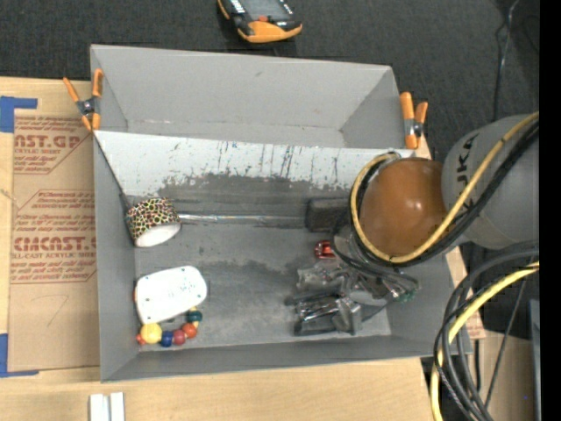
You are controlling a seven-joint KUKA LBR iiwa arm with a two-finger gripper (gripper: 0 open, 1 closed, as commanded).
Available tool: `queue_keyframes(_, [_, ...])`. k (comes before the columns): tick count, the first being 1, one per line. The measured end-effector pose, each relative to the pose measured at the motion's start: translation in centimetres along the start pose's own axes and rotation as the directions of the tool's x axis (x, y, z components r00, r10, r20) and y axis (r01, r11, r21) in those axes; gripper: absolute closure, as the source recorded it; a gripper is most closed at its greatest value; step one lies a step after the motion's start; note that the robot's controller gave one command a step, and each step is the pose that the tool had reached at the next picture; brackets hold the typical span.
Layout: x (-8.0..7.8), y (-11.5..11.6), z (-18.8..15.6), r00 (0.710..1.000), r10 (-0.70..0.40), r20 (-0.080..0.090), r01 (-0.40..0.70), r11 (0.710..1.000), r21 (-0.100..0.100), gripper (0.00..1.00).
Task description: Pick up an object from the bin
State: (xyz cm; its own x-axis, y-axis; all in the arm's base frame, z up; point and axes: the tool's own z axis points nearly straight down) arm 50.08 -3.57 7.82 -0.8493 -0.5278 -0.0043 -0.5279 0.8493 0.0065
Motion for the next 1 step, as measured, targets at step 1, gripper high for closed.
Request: queue_keyframes(1, [-0.01, -0.01, -0.01, 1.000, 0.000, 0.000, 0.000, 1.000, 0.000, 1.00])
